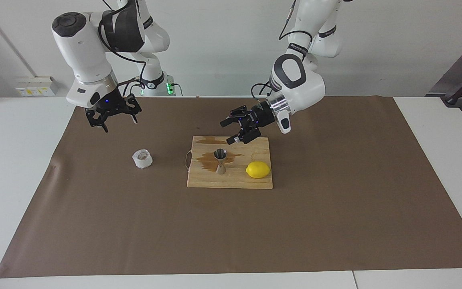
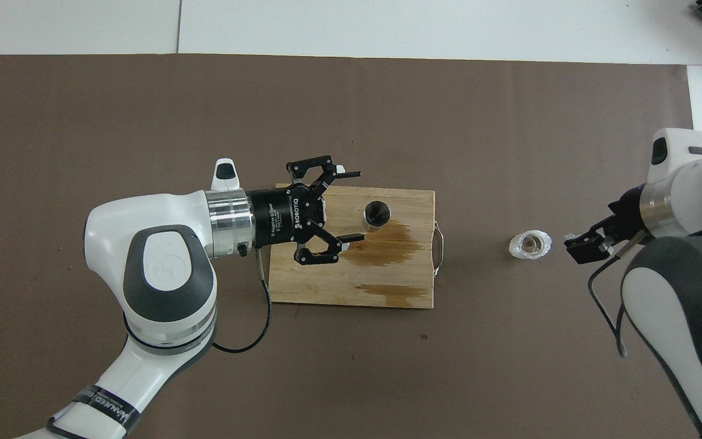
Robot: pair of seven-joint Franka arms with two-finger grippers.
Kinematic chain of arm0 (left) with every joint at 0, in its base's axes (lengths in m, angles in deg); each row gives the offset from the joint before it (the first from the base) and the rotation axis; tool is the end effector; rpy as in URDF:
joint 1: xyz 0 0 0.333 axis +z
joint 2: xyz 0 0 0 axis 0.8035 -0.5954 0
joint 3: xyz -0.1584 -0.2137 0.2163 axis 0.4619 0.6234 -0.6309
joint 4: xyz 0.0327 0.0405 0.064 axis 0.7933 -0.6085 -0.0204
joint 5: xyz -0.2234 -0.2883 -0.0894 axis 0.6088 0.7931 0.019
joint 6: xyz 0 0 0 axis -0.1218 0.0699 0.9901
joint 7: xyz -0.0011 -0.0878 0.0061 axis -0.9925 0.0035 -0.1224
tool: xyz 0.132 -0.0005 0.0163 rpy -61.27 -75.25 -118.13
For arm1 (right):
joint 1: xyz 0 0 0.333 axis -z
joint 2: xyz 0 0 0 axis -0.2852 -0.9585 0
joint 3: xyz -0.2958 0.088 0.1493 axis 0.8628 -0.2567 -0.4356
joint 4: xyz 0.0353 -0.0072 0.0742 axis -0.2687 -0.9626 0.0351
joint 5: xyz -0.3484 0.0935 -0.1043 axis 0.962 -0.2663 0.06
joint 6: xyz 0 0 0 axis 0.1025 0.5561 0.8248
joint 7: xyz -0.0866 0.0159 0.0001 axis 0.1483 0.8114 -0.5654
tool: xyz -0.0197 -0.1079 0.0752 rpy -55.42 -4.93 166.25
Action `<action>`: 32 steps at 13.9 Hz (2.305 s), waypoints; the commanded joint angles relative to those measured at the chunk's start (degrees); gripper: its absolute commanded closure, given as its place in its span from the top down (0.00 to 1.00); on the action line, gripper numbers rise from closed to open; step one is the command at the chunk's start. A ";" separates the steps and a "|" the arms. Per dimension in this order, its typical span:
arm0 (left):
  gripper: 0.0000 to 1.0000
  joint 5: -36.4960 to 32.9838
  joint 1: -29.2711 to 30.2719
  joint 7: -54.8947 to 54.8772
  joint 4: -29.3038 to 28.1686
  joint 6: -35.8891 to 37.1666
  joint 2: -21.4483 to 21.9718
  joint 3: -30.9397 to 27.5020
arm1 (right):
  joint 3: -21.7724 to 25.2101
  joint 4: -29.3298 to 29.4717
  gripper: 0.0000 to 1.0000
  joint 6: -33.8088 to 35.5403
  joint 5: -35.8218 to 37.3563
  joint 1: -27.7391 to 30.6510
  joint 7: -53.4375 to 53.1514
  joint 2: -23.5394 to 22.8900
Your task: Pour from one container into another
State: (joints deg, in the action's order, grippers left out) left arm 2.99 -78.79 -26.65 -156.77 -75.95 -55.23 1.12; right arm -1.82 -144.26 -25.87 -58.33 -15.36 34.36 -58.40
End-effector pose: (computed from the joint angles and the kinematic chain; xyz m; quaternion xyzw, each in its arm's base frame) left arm 0.5012 -0.3198 0.4689 0.6708 0.4956 -0.2915 0.4684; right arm 0.5091 0.0274 0.5075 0.9307 0.3658 0.0045 0.0001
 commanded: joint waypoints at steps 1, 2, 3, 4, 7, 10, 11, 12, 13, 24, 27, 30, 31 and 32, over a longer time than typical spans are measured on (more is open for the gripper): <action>1.00 -11.28 4.75 0.39 -0.78 9.87 2.15 0.01 | -0.51 -7.17 1.00 -7.33 -1.51 2.39 16.61 0.73; 1.00 -14.27 5.89 0.30 -0.60 11.99 2.50 0.01 | -0.51 -7.71 1.00 -9.01 -1.69 2.92 23.19 -1.10; 1.00 -17.09 7.12 0.22 -0.51 14.10 2.76 0.01 | -0.51 -7.80 1.00 -9.90 -3.69 4.23 29.61 -3.73; 1.00 -21.56 7.66 0.04 0.01 15.86 2.94 0.01 | -0.51 -8.24 1.00 -11.91 -6.75 5.81 36.20 -5.76; 1.00 -38.51 6.62 0.39 6.50 20.00 2.94 0.27 | -0.69 -10.17 1.00 -19.22 -8.45 5.91 47.93 -9.62; 1.00 -50.92 5.64 -0.22 10.64 23.68 3.29 0.63 | -0.60 -13.07 1.00 -23.60 -12.75 5.73 54.17 -11.49; 1.00 -53.13 5.73 -0.14 11.26 24.74 3.81 0.54 | -0.60 -13.16 1.00 -25.19 -13.54 5.82 56.54 -12.27; 1.00 -56.37 5.64 -0.22 11.27 24.93 4.95 0.45 | -0.69 -13.16 1.00 -25.55 -14.77 5.65 57.61 -13.06; 1.00 -60.67 5.73 -0.31 11.44 24.93 5.66 0.54 | -0.60 -13.16 1.00 -25.64 -15.74 5.38 58.40 -13.42; 1.00 -79.17 15.73 -20.49 17.76 35.38 8.39 -1.57 | -0.78 -14.48 0.20 -27.49 -22.52 5.03 62.28 -15.09; 1.00 -82.94 18.21 -23.95 21.10 38.89 8.39 -1.66 | -0.95 -14.05 0.00 -26.79 -23.30 5.03 62.10 -14.83; 1.00 -83.74 19.35 -24.04 25.58 46.19 8.48 -2.18 | -1.22 -13.17 0.00 -26.61 -23.40 3.11 59.83 -13.69; 1.00 -83.74 19.35 -24.04 25.59 46.11 8.48 -2.27 | -1.30 -12.99 0.00 -26.43 -23.31 2.31 57.90 -12.82; 1.00 -83.74 19.53 -24.04 25.59 46.37 8.57 -2.36 | -1.30 -12.55 0.00 -26.35 -23.31 0.39 55.27 -12.03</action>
State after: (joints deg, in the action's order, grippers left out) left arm -79.66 -59.75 -49.88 -132.02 -31.41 -46.78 -1.30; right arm -2.69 -157.01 -52.22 -79.99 -12.75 93.11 -72.93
